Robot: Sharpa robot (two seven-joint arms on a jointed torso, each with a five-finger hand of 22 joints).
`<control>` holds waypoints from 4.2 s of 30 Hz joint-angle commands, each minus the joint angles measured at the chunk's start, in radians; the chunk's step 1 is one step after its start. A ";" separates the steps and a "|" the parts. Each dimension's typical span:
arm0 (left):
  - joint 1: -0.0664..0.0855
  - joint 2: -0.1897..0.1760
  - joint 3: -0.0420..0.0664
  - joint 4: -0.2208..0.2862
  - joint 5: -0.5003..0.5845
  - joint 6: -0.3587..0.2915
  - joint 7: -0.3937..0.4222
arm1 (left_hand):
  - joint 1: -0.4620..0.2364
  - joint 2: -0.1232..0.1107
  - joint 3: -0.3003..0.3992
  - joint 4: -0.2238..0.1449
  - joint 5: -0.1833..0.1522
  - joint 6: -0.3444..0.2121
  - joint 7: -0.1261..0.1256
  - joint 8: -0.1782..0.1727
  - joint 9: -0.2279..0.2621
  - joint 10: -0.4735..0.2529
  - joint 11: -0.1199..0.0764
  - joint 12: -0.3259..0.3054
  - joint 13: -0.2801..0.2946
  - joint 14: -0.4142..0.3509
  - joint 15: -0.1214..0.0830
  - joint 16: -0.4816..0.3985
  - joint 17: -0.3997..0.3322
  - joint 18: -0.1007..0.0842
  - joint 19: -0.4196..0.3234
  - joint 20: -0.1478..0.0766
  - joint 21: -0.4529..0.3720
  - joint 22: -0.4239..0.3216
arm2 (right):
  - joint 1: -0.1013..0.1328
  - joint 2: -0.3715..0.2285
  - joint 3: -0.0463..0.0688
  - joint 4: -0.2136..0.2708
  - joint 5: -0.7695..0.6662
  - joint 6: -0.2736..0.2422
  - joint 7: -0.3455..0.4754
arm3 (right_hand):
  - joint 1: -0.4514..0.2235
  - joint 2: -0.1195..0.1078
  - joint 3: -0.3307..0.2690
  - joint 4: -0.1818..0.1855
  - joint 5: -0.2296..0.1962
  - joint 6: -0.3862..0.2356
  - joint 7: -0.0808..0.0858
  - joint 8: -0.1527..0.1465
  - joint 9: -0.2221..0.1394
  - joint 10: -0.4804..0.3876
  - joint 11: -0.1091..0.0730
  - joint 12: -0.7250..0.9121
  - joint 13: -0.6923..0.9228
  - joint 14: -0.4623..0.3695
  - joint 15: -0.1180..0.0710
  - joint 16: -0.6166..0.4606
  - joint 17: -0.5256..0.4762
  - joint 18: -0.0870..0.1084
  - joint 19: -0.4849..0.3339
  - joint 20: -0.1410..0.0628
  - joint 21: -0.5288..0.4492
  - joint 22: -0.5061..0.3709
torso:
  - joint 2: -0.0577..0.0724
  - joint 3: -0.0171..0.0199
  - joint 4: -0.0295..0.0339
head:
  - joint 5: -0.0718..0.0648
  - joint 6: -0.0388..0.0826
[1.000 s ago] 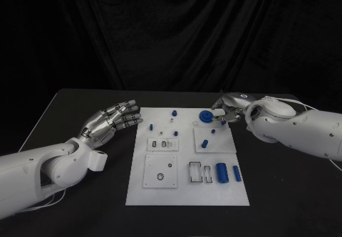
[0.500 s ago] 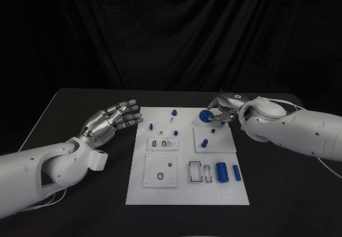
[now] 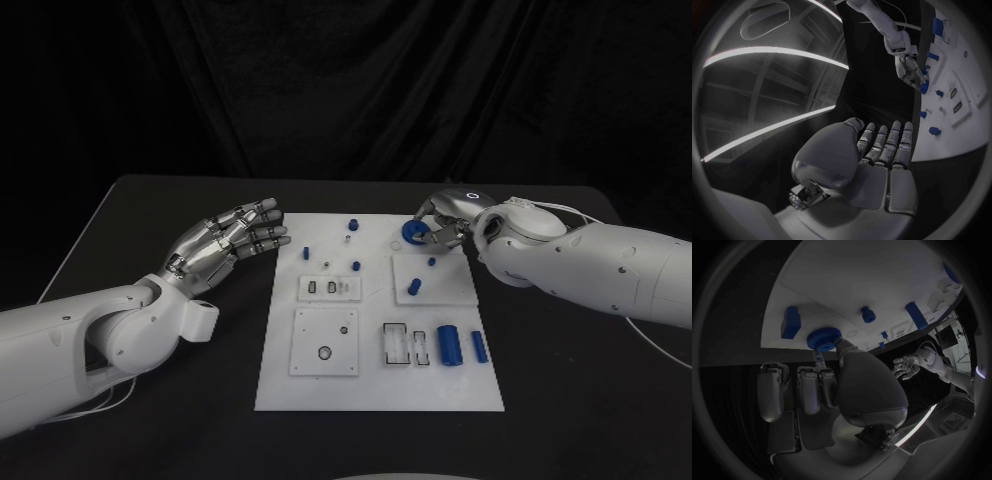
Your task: Assemble the parts on the task board
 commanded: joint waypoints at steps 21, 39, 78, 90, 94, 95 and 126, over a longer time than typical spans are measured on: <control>-0.003 -0.001 0.001 -0.002 -0.001 0.020 0.129 | -0.006 0.003 0.010 -0.001 0.002 -0.003 0.006 -0.007 0.000 -0.012 0.000 -0.006 -0.001 0.000 0.009 0.005 0.001 -0.011 0.006 -0.002 0.006 -0.001 | 0.000 -0.038 0.001 0.073 -0.003 -0.122 0.072 | 0.083 0.028 0.039 -0.123 0.157 0.101 -0.038 0.274 0.232 0.104 -0.010 0.003 0.262 0.105 -0.006 0.003 0.263 -0.006 0.021 -0.008 -0.010 0.185 | -0.001 0.0006 -0.0027 | 0.010 0.003; -0.003 0.009 0.001 -0.007 -0.001 0.023 0.123 | -0.007 0.003 0.012 -0.002 0.002 -0.002 0.007 -0.006 0.000 -0.012 0.001 -0.003 -0.001 0.001 0.009 0.007 0.001 -0.011 0.008 -0.002 0.007 -0.001 | 0.030 0.036 0.005 0.140 -0.003 -0.084 0.087 | 0.060 0.025 0.031 -0.103 0.112 0.075 -0.036 0.282 0.248 0.104 -0.009 0.003 0.262 0.105 -0.005 0.003 0.263 -0.008 0.025 -0.009 -0.007 0.190 | -0.003 -0.0019 -0.0012 | 0.004 0.009; -0.003 0.035 0.001 -0.030 -0.001 0.031 0.113 | -0.008 0.002 0.017 -0.003 0.002 0.000 0.008 -0.006 0.001 -0.011 0.002 0.000 0.000 0.002 0.009 0.009 0.002 -0.011 0.010 -0.002 0.008 -0.001 | 0.017 0.222 0.009 -0.036 -0.003 0.042 0.072 | 0.048 -0.001 0.061 -0.072 0.051 -0.092 0.000 0.081 0.158 0.104 0.007 0.003 0.262 0.105 0.011 0.003 0.263 0.005 -0.009 0.009 -0.050 0.166 | 0.000 0.0000 -0.0010 | 0.003 -0.004; -0.004 0.039 0.001 -0.033 -0.001 0.032 0.112 | -0.008 0.002 0.019 -0.003 0.002 -0.001 0.008 -0.007 0.001 -0.012 0.002 -0.002 0.000 0.002 0.009 0.009 0.002 -0.011 0.010 -0.002 0.008 -0.001 | 0.016 0.227 0.009 -0.036 -0.003 0.051 0.074 | 0.049 -0.006 0.064 -0.066 0.011 -0.281 -0.071 -0.036 0.059 0.089 -0.047 -0.003 0.248 0.105 -0.030 0.003 0.263 0.013 -0.030 -0.027 -0.082 0.152 | -0.001 0.0002 -0.0037 | 0.005 -0.009; -0.004 0.041 0.001 -0.035 -0.001 0.033 0.111 | -0.008 0.002 0.019 -0.003 0.002 -0.001 0.008 -0.007 0.001 -0.012 0.002 -0.002 0.000 0.002 0.009 0.009 0.002 -0.011 0.010 -0.002 0.008 -0.001 | 0.016 0.230 0.009 -0.036 -0.003 0.054 0.075 | 0.049 -0.002 0.064 -0.064 0.007 -0.247 -0.084 -0.034 0.059 0.083 -0.059 -0.006 0.242 0.105 -0.040 0.003 0.263 0.015 -0.034 -0.036 -0.089 0.149 | -0.001 0.0006 -0.0039 | 0.004 -0.011; -0.004 0.041 0.001 -0.035 -0.001 0.033 0.111 | -0.008 0.002 0.019 -0.003 0.002 -0.001 0.008 -0.007 0.001 -0.012 0.002 -0.002 0.000 0.002 0.009 0.009 0.002 -0.011 0.010 -0.002 0.008 -0.001 | 0.016 0.230 0.009 -0.036 -0.003 0.055 0.075 | 0.049 -0.002 0.064 -0.064 0.007 -0.248 -0.084 -0.034 0.059 0.081 -0.059 -0.007 0.241 0.105 -0.040 0.003 0.263 0.015 -0.036 -0.037 -0.091 0.148 | 0.000 0.0008 -0.0034 | 0.004 -0.011; -0.007 0.023 0.001 -0.029 -0.001 0.033 0.107 | -0.010 0.002 0.024 -0.004 0.002 0.000 0.009 -0.007 0.001 -0.013 0.002 -0.002 0.000 0.001 0.009 0.010 0.002 -0.011 0.011 -0.003 0.009 -0.001 | 0.011 0.086 0.009 0.078 -0.003 0.011 0.055 | 0.015 -0.009 0.033 -0.035 -0.011 -0.049 0.003 0.028 0.075 0.104 0.007 0.003 0.262 0.105 0.007 0.003 0.263 0.013 -0.030 -0.002 -0.100 0.153 | -0.002 0.0001 -0.0032 | 0.015 -0.010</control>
